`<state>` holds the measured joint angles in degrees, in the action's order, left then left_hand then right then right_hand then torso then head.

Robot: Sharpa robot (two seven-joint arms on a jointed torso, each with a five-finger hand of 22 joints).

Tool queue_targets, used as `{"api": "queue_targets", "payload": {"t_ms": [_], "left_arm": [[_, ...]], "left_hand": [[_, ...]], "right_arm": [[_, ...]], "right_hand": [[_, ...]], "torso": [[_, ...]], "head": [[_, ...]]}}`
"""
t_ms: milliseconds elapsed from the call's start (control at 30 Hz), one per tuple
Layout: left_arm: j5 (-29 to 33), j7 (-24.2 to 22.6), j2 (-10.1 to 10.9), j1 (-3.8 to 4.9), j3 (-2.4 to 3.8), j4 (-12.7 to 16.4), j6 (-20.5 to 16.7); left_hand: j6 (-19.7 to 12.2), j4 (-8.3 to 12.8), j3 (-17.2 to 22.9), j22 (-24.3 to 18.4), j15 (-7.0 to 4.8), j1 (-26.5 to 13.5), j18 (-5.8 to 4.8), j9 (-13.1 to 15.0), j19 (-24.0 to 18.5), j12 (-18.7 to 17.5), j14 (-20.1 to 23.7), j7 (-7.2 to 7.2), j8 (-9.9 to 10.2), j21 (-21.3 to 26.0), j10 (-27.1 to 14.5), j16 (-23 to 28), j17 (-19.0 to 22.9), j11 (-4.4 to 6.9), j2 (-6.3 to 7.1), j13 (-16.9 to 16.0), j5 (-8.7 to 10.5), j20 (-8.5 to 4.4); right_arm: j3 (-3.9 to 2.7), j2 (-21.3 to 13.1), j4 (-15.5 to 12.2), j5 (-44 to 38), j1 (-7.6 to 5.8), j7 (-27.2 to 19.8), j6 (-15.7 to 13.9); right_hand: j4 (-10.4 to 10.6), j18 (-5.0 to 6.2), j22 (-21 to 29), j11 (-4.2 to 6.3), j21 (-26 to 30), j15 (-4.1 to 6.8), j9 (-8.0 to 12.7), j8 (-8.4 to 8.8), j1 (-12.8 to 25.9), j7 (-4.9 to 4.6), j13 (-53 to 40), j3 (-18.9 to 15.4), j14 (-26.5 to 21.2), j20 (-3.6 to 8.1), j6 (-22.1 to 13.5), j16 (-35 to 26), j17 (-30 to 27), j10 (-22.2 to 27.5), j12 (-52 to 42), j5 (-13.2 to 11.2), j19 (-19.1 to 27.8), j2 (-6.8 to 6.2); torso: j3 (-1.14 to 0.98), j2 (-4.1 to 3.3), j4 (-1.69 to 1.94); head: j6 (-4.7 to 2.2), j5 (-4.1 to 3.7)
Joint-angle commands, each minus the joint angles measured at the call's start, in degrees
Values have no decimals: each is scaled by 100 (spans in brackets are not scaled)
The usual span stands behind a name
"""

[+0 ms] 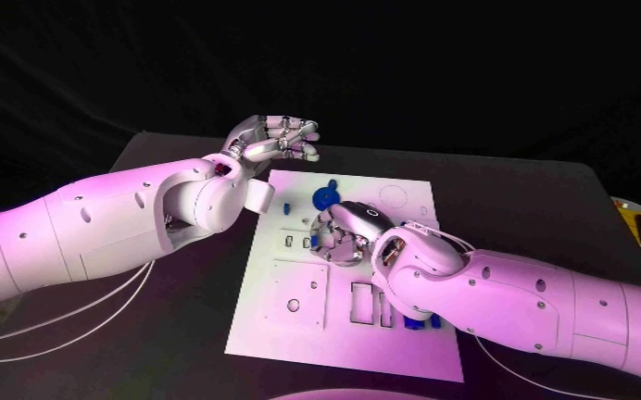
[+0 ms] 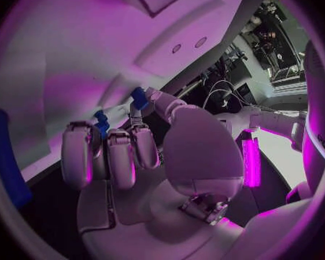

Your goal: Assemble the parts on the task board

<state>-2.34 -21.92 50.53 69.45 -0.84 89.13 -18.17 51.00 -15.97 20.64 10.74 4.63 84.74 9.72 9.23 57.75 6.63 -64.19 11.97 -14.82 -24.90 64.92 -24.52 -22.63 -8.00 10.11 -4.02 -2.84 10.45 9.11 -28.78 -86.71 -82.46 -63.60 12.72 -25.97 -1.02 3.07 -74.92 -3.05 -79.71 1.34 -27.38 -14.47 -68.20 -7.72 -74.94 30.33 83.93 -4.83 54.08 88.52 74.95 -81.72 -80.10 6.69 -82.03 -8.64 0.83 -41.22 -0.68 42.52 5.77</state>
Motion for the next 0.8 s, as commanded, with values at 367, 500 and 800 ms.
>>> {"api": "queue_targets", "payload": {"t_ms": [367,500,800], "left_arm": [[-14,-12,5,5,4,15,39],[-14,-7,6,5,4,12,41],[-14,-1,7,5,4,9,47]], "left_hand": [[17,-4,24,6,9,-29,58,-6,-2,-29,35,30,34,-20,19,-39,-8,-31,-5,-2,-15,0],[16,-1,31,8,9,-24,58,-7,-8,-33,43,30,36,-24,18,-44,-16,-31,-11,-2,-15,0],[16,-1,31,8,9,-24,58,-7,-8,-33,43,30,36,-24,18,-44,-16,-31,-11,-2,-15,0]], "right_arm": [[14,-5,38,-94,22,-33,98],[14,-1,47,-88,22,-62,59],[14,2,51,-74,21,-107,-58]], "right_hand": [[-17,28,-409,-58,78,-84,65,101,47,-75,-291,-34,468,-64,-174,-29,859,132,115,32,60,-129],[27,29,-409,-76,85,-104,78,118,113,-90,-288,-94,468,-85,-202,-30,860,138,117,-2,60,-167],[145,43,-376,-92,143,-121,109,155,199,-101,-213,-305,460,-112,-273,-42,832,203,181,-325,86,-220]], "torso": [[-1,-2,-2],[-4,-2,-3],[-2,-3,-5]], "head": [[10,-4],[6,-3],[-2,0]]}}
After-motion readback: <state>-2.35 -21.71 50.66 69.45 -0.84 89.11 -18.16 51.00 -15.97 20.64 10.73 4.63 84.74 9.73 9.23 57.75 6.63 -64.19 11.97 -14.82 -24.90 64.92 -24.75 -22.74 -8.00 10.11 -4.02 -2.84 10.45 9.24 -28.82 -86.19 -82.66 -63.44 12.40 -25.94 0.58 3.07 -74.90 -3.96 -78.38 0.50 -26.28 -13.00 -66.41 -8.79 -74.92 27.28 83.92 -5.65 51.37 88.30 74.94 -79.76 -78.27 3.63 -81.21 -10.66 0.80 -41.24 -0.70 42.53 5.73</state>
